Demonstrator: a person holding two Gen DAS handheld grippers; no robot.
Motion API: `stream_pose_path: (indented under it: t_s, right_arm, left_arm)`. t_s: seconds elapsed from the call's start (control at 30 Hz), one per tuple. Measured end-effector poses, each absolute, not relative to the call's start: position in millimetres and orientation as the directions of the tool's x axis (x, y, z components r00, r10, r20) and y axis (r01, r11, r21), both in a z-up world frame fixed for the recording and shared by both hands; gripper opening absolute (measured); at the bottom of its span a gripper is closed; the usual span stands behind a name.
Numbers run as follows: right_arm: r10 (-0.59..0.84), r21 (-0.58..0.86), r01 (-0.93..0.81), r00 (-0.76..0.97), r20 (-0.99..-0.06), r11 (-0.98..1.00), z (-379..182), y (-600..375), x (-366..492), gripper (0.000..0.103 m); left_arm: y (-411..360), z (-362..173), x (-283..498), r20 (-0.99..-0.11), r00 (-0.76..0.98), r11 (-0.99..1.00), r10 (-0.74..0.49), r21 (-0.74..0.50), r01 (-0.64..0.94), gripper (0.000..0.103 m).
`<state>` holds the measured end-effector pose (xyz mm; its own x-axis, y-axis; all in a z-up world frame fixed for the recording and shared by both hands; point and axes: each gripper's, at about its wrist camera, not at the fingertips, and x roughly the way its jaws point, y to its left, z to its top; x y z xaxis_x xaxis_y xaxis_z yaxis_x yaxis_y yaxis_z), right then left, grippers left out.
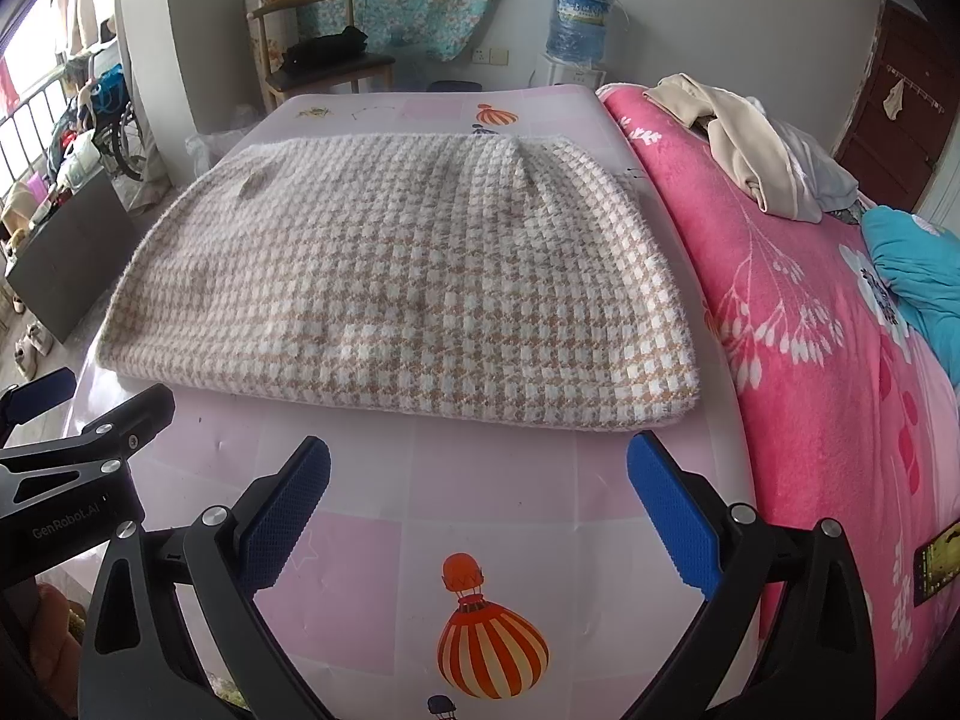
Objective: Fold large clothes
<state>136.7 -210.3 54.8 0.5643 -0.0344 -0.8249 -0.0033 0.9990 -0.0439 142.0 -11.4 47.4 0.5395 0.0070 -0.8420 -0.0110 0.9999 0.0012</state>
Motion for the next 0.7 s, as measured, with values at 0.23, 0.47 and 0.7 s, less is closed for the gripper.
stream_pose_path:
  t_s: [0.23,0.47,0.7]
  right_arm:
    - [-0.036,-0.046,-0.004,0.564,-0.825,0.999,54.7,-210.2,136.8,0.097]
    - [-0.036,-0.046,-0.003,0.564,-0.825,0.999,54.5,-210.5,136.9,0.097]
    - [-0.035,-0.045,-0.004,0.564,-0.825,0.999,54.4,-209.7,137.2,0.097]
  left_arm:
    - [-12.3,48.5,142.4,-0.841,0.541,1.0,0.009,0.003,-0.012,0.095]
    - [-11.8,48.0,141.6,-0.84,0.543,1.0,0.01,0.004,-0.013,0.095]
    - [-11.4,48.5,141.6,-0.84,0.543,1.0,0.01,0.003,-0.014,0.095]
